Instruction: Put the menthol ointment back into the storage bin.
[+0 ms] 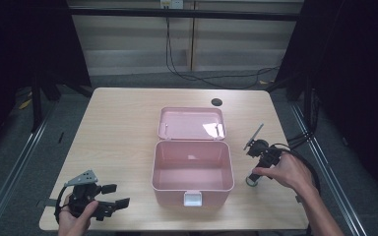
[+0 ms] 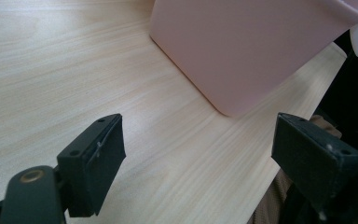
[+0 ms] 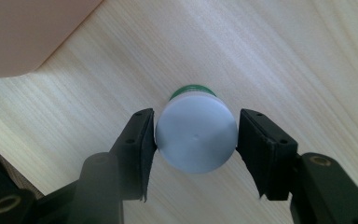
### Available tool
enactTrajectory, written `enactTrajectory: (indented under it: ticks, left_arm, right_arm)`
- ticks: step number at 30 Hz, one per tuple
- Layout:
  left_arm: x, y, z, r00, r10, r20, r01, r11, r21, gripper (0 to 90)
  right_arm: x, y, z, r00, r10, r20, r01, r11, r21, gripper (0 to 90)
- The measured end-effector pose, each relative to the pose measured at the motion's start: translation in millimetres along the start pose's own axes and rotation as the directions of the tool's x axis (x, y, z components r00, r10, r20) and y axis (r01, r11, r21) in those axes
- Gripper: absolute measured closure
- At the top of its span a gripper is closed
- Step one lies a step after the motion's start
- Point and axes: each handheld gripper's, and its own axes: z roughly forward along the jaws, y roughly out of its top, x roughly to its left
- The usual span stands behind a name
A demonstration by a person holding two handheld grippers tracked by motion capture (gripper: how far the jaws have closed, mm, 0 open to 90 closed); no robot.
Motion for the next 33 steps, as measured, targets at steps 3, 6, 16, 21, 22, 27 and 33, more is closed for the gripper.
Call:
enactTrajectory:
  ticks: [3,6,16,21,22,27,33]
  left_arm:
    - [0.1,0.0,0.1,1.0,0.002,0.002,-0.002,1.0,0.004,16.9]
    - [0.0,0.0,0.3,1.0,-0.005,0.001,0.005,1.0,0.002,16.9]
    - [-0.2,-0.1,0.6,1.0,-0.002,0.002,0.002,1.0,0.003,16.9]
    - [-0.1,0.0,0.1,1.0,-0.005,0.003,0.005,1.0,0.002,16.9]
    - [0.0,0.0,0.2,1.0,0.002,0.004,-0.002,1.0,0.003,17.0]
    - [0.1,0.0,0.1,1.0,0.001,0.004,-0.001,1.0,0.0,17.0]
    - [0.0,-0.2,0.1,1.0,-0.003,0.004,0.003,1.0,0.001,16.9]
  right_arm:
    - [2.0,2.4,5.4,0.9999,-0.005,0.009,0.005,1.0,0.022,49.9]
    - [2.1,3.4,6.6,0.9999,-0.011,0.013,0.01,1.0,0.026,50.4]
    - [3.3,4.5,7.9,0.9997,-0.017,0.017,0.017,0.999,0.044,51.0]
    - [2.9,4.8,8.2,0.9994,-0.032,0.013,0.032,0.998,0.055,51.1]
    - [2.8,4.9,8.2,0.9994,-0.033,0.011,0.033,0.998,0.056,51.2]
    - [1.9,4.0,7.6,0.999,-0.044,0.001,0.044,0.998,0.054,51.3]
    - [1.8,2.1,0.0,0.9992,-0.04,0.001,0.04,0.998,0.04,51.4]
